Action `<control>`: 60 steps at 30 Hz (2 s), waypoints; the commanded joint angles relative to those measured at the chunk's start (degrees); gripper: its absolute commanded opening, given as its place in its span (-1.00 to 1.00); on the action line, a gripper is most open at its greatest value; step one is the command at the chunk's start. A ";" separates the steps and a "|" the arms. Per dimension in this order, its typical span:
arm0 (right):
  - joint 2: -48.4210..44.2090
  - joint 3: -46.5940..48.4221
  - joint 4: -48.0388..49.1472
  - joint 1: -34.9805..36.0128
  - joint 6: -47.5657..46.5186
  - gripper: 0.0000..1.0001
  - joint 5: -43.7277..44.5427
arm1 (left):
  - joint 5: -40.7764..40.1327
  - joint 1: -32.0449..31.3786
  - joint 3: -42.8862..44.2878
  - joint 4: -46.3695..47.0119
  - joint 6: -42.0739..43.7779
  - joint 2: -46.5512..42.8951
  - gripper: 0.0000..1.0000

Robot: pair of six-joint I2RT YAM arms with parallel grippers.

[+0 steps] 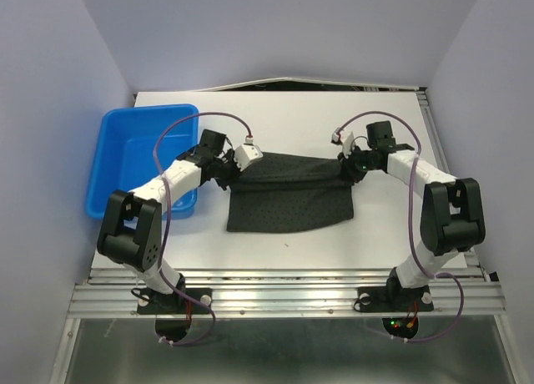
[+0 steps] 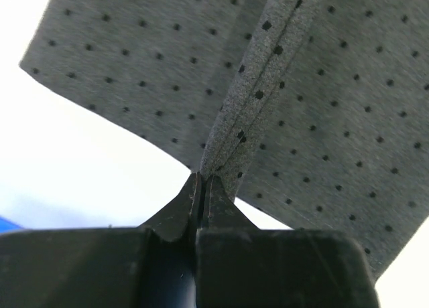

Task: Fold and stack the skirts
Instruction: Fold the skirt

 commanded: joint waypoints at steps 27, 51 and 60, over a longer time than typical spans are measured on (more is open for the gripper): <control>-20.50 -13.64 -9.40 4.14 -9.54 0.40 -0.64 | -4.33 -9.19 -14.03 -10.45 2.45 -19.50 -0.13; -0.66 5.08 -10.12 4.14 13.50 0.20 4.34 | -4.86 -9.46 -6.22 -3.08 -10.38 -5.72 0.06; 20.34 17.89 -3.53 4.14 15.95 0.10 11.56 | -4.07 -15.25 -6.21 -3.25 -13.02 1.14 -0.10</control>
